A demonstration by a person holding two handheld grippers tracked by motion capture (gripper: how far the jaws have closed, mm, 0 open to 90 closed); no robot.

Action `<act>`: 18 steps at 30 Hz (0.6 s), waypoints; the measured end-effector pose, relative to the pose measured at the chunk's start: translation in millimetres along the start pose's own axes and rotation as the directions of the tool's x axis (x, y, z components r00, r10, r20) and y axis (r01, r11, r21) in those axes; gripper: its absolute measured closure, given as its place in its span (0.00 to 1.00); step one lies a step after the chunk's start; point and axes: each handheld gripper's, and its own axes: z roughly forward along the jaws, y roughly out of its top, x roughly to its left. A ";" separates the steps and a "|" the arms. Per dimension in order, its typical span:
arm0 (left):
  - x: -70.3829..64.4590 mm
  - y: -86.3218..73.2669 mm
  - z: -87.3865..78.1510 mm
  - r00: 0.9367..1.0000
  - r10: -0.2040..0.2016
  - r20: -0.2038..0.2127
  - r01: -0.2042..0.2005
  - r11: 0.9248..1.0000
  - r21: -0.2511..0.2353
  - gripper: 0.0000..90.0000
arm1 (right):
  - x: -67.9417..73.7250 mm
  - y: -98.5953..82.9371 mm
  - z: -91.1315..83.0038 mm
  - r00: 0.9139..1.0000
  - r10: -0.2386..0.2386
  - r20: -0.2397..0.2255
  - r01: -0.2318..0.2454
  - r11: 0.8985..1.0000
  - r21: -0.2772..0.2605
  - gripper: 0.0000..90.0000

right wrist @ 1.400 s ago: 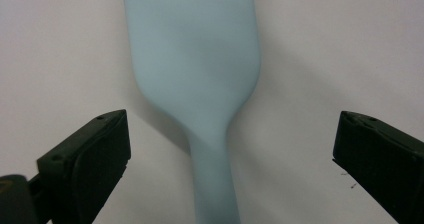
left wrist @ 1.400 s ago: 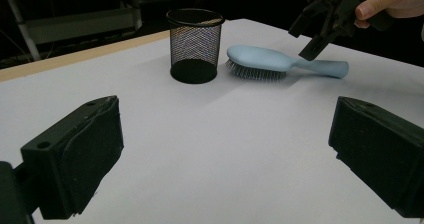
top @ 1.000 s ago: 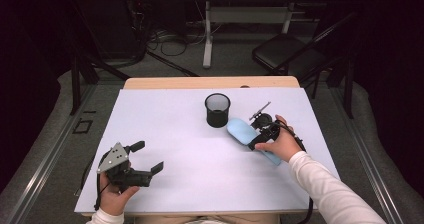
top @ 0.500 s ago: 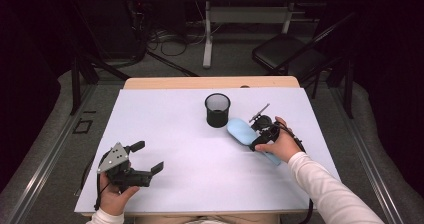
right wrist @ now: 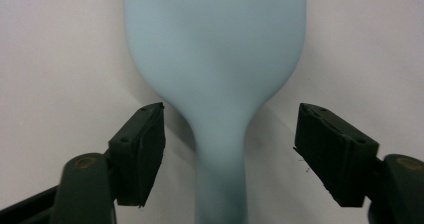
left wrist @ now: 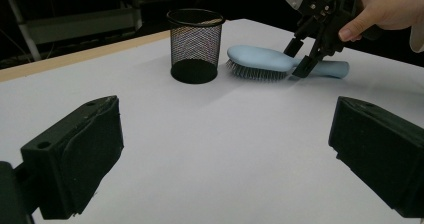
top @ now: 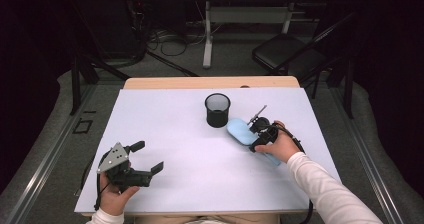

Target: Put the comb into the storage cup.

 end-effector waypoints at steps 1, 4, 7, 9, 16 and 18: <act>0.0 0.0 0.0 1.000 -0.001 0.000 0.001 1.000 0.000 0.01 | -0.1 0.1 0.4 1.000 -0.006 -0.001 0.006 1.000 0.000 0.34; 0.3 0.1 -0.2 1.000 0.000 0.003 0.000 1.000 0.002 0.01 | -0.1 -0.1 0.8 1.000 -0.014 -0.005 0.014 1.000 0.006 0.39; -0.1 0.0 0.0 1.000 0.001 0.001 -0.001 1.000 0.000 0.01 | -0.5 0.3 -0.8 1.000 -0.028 -0.004 0.028 0.999 0.041 0.44; 0.0 0.0 0.0 1.000 0.000 0.001 0.000 1.000 -0.001 0.01 | -0.2 0.7 -1.9 0.999 -0.036 0.001 0.035 0.997 0.061 0.46; 0.1 0.1 -0.1 1.000 0.000 0.002 0.000 1.000 0.002 0.01 | 0.6 -0.8 0.1 1.000 -0.027 0.000 0.027 0.999 0.037 0.51; 0.1 0.0 0.0 1.000 0.000 0.001 0.000 1.000 0.001 0.01 | 0.5 -2.1 1.8 1.000 -0.030 0.008 0.029 0.999 0.015 0.52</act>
